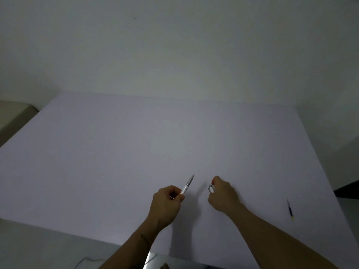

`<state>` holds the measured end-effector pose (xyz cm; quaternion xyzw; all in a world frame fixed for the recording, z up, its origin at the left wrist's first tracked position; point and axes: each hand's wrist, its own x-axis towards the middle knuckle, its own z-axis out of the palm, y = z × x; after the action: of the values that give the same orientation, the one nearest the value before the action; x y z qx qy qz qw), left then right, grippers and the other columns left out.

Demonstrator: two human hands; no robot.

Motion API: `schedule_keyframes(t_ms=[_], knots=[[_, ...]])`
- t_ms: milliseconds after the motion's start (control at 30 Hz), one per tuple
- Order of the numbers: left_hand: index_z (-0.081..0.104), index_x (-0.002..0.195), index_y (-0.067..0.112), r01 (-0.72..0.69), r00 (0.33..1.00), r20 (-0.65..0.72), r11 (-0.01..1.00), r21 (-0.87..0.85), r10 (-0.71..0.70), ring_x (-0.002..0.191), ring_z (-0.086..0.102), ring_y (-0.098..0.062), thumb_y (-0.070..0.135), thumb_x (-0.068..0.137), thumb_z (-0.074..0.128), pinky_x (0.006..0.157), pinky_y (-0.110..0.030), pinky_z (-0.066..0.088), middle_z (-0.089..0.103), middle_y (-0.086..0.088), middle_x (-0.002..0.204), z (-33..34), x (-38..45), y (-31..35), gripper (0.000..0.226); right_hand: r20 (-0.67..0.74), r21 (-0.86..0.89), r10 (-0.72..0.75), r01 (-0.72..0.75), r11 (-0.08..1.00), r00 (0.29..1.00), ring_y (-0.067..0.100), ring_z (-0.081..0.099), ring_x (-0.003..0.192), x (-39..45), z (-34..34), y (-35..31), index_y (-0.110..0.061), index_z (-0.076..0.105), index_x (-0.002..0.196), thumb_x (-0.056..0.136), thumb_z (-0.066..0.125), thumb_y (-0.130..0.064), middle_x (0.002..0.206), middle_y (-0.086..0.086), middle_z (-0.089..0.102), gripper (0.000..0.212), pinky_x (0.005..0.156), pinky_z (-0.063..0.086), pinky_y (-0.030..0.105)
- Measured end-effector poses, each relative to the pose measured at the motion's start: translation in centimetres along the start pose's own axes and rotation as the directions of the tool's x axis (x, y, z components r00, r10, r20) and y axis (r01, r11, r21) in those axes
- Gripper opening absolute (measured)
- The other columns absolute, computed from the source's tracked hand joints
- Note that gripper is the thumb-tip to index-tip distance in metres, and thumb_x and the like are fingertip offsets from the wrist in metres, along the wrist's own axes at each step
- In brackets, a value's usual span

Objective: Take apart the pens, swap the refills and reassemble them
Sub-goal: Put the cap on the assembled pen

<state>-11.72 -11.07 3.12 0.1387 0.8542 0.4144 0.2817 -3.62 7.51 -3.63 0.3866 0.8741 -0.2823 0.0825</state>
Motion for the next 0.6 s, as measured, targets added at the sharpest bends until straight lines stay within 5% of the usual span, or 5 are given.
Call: schedule_keyframes(t_ms=[133, 300, 467, 600], knots=[[0.069, 0.076, 0.026, 0.015, 0.998, -0.068, 1.000, -0.008, -0.016, 0.056, 0.057, -0.005, 0.022, 0.082, 0.072, 0.045, -0.007, 0.039, 0.066, 0.006, 0.068, 0.5, 0.4, 0.6, 0.008, 0.026, 0.212, -0.016, 0.010, 0.977, 1.000, 0.021, 0.060, 0.069, 0.3, -0.9, 0.3, -0.021, 0.061, 0.090, 0.083, 0.062, -0.019, 0.075, -0.003, 0.061, 0.008, 0.058, 0.045, 0.028], [0.070, 0.073, 0.023, 0.036, 0.990, -0.131, 0.997, -0.065, -0.044, 0.059, 0.058, -0.008, 0.020, 0.076, 0.078, 0.050, -0.016, 0.040, 0.067, 0.004, 0.068, 1.7, 1.2, 2.3, 0.009, 0.135, 0.741, 0.031, -0.122, 0.660, 0.990, 0.013, 0.061, 0.049, 0.8, -5.0, -1.3, -0.010, 0.065, 0.084, 0.075, 0.063, 0.001, 0.059, 0.005, 0.070, 0.015, 0.045, 0.041, 0.021], [0.069, 0.072, 0.019, 0.034, 0.984, -0.169, 0.992, -0.121, -0.055, 0.054, 0.054, -0.008, 0.015, 0.074, 0.079, 0.041, -0.010, 0.036, 0.065, 0.002, 0.065, 2.8, 2.0, 4.0, 0.011, 0.041, 0.877, -0.001, -0.036, 0.479, 0.999, 0.014, 0.066, 0.060, 1.6, -9.1, -2.5, -0.015, 0.063, 0.079, 0.077, 0.066, -0.002, 0.072, 0.008, 0.077, 0.014, 0.056, 0.048, 0.027], [0.069, 0.075, 0.016, 0.035, 0.984, -0.168, 0.990, -0.136, -0.058, 0.057, 0.054, -0.012, 0.012, 0.075, 0.079, 0.049, -0.020, 0.038, 0.064, -0.002, 0.067, 3.3, 2.3, 4.9, 0.010, 0.020, 0.911, -0.004, -0.016, 0.412, 1.000, 0.017, 0.067, 0.062, 2.2, -10.5, -2.6, -0.015, 0.062, 0.079, 0.081, 0.067, 0.000, 0.070, 0.004, 0.075, 0.015, 0.059, 0.050, 0.029]])
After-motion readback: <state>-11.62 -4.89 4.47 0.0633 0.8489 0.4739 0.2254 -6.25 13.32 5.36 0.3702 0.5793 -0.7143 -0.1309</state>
